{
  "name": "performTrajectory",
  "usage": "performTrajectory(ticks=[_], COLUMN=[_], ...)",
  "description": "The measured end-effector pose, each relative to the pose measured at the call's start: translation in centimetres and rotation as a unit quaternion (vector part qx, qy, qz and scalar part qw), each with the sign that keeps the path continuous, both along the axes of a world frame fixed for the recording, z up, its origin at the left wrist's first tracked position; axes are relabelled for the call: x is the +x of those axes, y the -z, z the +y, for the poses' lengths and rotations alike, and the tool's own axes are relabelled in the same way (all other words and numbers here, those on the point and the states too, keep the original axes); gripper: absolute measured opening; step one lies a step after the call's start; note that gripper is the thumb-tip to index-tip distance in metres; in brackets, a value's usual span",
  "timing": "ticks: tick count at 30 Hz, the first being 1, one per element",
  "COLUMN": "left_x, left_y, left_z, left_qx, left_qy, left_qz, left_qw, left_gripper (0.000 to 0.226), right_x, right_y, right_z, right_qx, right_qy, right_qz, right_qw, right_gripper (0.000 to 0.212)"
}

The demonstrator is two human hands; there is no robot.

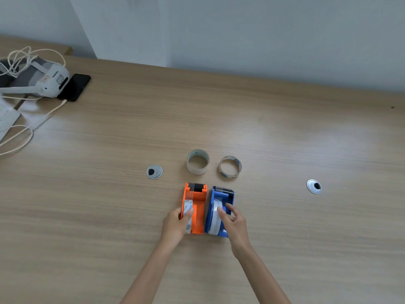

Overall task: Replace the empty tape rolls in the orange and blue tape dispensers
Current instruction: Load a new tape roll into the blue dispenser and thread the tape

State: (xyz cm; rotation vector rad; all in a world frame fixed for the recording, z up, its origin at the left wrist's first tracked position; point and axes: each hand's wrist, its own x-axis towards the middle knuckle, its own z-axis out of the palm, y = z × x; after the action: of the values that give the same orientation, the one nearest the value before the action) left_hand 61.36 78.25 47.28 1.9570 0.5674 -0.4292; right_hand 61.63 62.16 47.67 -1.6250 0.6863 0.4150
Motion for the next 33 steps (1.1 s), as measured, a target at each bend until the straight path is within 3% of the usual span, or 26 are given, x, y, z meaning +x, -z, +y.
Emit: performTrajectory(ticks=[4,15,20,23,28,33], left_x=[0.2,0.1,1.0,3.9,12.1,17.6], left_y=[0.2,-0.1,-0.6,-1.1,-1.3,1.9], left_z=[-0.3,-0.5,0.6,2.8,4.2,2.3], left_qx=[-0.094,-0.101,-0.002,0.089,0.118,0.118], left_qy=[-0.050,-0.040,0.045,0.053,-0.018,0.014], left_qz=[0.003,0.021,0.086,0.063,-0.056,-0.036], left_qw=[0.994,0.994,0.995,0.993,0.991,0.992], left_gripper=[0.019,0.028,0.025,0.032,0.037,0.053], right_x=[0.1,0.3,1.7,5.4,12.4,16.2], right_y=[-0.4,0.2,-0.1,-0.3,2.2,5.3], right_z=[-0.2,-1.2,-3.0,-5.4,-7.0,-5.5], right_qx=[0.000,-0.029,-0.132,-0.189,-0.236,-0.255], right_qy=[-0.025,-0.074,-0.137,-0.070,-0.015,-0.052], right_qz=[-0.016,-0.026,-0.071,-0.116,-0.117,-0.112], right_qw=[1.000,0.996,0.979,0.973,0.965,0.959], right_gripper=[0.052,0.044,0.025,0.016,0.026,0.038])
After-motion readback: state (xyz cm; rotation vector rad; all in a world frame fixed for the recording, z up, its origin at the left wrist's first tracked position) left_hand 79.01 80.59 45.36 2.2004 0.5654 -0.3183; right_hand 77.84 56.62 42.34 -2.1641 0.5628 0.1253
